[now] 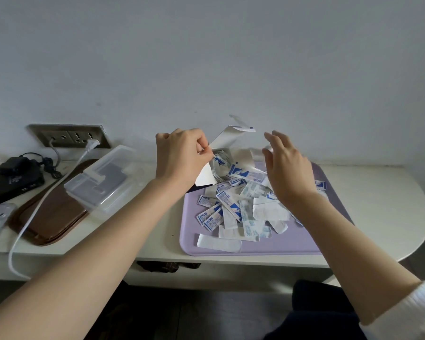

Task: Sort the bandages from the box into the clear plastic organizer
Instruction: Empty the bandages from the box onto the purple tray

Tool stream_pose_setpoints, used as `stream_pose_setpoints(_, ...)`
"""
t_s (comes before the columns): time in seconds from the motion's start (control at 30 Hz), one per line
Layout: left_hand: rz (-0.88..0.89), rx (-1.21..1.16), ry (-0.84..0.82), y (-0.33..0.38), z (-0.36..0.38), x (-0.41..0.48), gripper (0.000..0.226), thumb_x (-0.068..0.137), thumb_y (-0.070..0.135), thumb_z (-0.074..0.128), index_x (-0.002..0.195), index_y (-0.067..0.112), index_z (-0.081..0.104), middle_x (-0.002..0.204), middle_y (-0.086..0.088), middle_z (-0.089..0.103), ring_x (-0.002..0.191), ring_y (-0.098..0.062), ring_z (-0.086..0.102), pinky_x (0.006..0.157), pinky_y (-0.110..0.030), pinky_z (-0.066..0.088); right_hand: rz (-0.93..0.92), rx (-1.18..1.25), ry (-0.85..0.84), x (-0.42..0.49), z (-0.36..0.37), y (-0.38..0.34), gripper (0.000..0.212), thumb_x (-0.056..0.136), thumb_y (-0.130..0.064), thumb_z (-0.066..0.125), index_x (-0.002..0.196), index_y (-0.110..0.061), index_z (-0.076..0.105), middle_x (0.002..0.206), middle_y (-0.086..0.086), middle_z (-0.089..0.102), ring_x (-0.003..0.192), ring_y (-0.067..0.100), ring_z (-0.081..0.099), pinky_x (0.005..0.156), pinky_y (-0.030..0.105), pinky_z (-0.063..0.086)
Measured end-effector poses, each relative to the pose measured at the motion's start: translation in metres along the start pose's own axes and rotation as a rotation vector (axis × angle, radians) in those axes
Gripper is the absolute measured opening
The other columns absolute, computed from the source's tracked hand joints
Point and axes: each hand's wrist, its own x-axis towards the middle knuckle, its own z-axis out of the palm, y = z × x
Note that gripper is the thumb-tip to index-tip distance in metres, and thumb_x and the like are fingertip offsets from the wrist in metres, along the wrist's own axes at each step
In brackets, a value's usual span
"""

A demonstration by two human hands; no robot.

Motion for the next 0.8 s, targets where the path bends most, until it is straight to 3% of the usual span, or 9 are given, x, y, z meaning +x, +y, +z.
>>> stream_pose_setpoints(0.1, -0.003, -0.045, -0.011, 0.005, 0.002, -0.002, 0.02, 0.078, 0.016, 0.064, 0.063, 0.024, 0.053, 0.049, 0.014, 0.047, 0.062, -0.015, 0.049, 0.085, -0.039, 0.042, -0.074, 0.038, 0.014, -0.003, 0.0, -0.011, 0.034, 0.095, -0.017, 0.048, 0.128, -0.009, 0.05, 0.131, 0.012, 0.047, 0.111, 0.033, 0.049, 0.087, 0.037, 0.04)
stream_pose_setpoints(0.23, 0.013, -0.117, -0.034, 0.014, 0.006, -0.005, 0.021, 0.077, 0.017, 0.066, 0.063, 0.026, 0.054, 0.049, 0.014, 0.048, 0.056, 0.0, 0.044, 0.085, -0.038, 0.043, -0.136, 0.079, -0.138, -0.008, 0.004, -0.024, 0.026, 0.095, -0.026, 0.048, 0.118, -0.018, 0.058, 0.117, 0.002, 0.054, 0.107, 0.023, 0.051, 0.077, 0.034, 0.043)
stream_pose_setpoints(0.47, 0.096, -0.138, -0.043, 0.024, 0.01, -0.007, 0.024, 0.077, 0.015, 0.068, 0.062, 0.026, 0.052, 0.047, 0.014, 0.047, 0.057, 0.004, 0.042, 0.085, -0.039, 0.042, -0.113, 0.193, -0.315, -0.007, 0.008, -0.029, 0.025, 0.088, -0.019, 0.055, 0.112, -0.022, 0.062, 0.108, 0.003, 0.062, 0.092, 0.029, 0.06, 0.076, 0.038, 0.049)
stream_pose_setpoints(0.6, 0.106, -0.092, -0.028, 0.021, 0.01, -0.006, 0.02, 0.078, 0.016, 0.067, 0.063, 0.024, 0.056, 0.05, 0.013, 0.048, 0.06, -0.01, 0.046, 0.083, -0.034, 0.038, -0.154, 0.063, -0.221, -0.007, 0.011, -0.032, 0.017, 0.094, -0.025, 0.049, 0.105, -0.027, 0.062, 0.105, -0.001, 0.061, 0.09, 0.032, 0.059, 0.063, 0.031, 0.039)
stream_pose_setpoints(0.8, 0.094, 0.105, -0.011, 0.003, 0.002, 0.001, 0.009, 0.079, 0.015, 0.065, 0.07, 0.017, 0.064, 0.059, 0.009, 0.053, 0.08, -0.02, 0.056, 0.08, -0.031, 0.028, -0.043, 0.05, -0.03, 0.004, 0.001, -0.03, 0.02, 0.096, -0.035, 0.045, 0.1, -0.021, 0.058, 0.088, 0.007, 0.067, 0.081, 0.036, 0.057, 0.058, 0.031, 0.032)
